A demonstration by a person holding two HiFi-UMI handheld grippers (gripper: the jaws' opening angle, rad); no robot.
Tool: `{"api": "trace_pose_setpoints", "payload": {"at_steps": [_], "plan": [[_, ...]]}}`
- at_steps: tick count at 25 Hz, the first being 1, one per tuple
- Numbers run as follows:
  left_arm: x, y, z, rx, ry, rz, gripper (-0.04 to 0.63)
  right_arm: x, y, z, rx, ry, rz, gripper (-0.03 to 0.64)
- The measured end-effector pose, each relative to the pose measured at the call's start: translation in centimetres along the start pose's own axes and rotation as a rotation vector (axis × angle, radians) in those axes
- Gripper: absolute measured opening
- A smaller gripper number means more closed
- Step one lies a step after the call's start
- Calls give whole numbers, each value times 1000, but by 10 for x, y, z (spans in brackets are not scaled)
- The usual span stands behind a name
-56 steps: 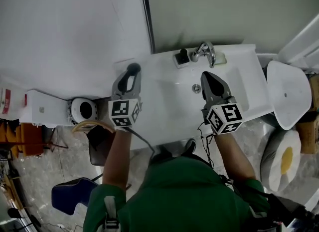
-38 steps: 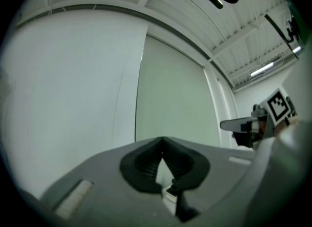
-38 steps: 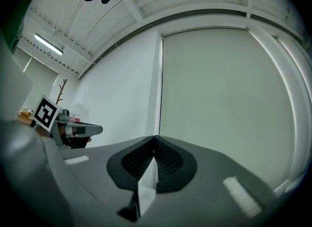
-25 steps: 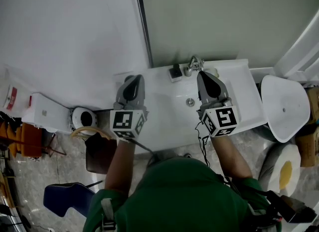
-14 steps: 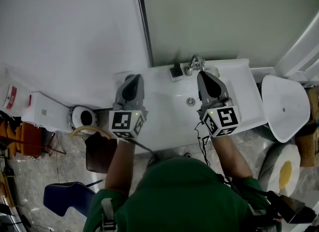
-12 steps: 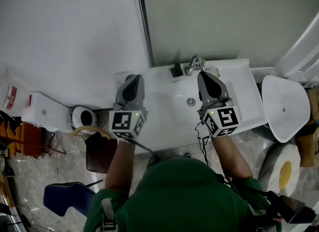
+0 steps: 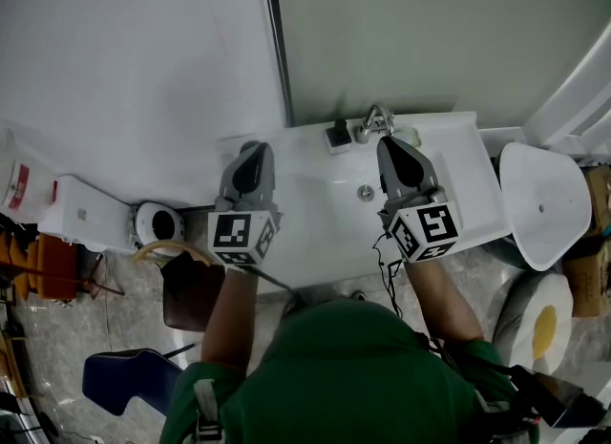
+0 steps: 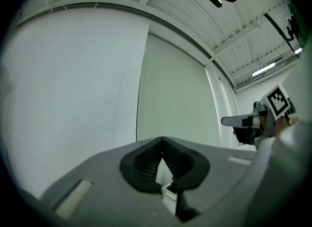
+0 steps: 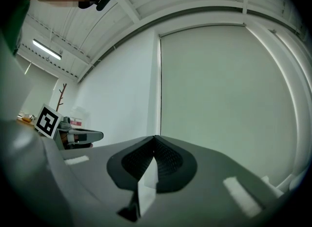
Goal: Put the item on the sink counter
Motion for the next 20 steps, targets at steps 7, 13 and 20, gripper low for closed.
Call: {"api": "trace_pose_setpoints", "payload": {"at_steps": [7, 13, 20], "plan": [[-1, -6, 4, -11, 4, 10, -2, 0, -7, -2, -16, 3, 10, -2], [-1, -10, 7, -16, -2, 28, -2, 1, -11, -1, -20, 11, 30, -2], [1, -20, 9, -11, -2, 42, -2, 7, -17, -1, -25, 15, 41, -2]]}}
Point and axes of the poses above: the fingertips, and each gripper's own axes: x forward along the fingers, y to its right, z out of its underside, the point moved 8 cm from there along -x, backward along the fingers, and after that the axes turned 1 degree about y, right-handed, at the moved point
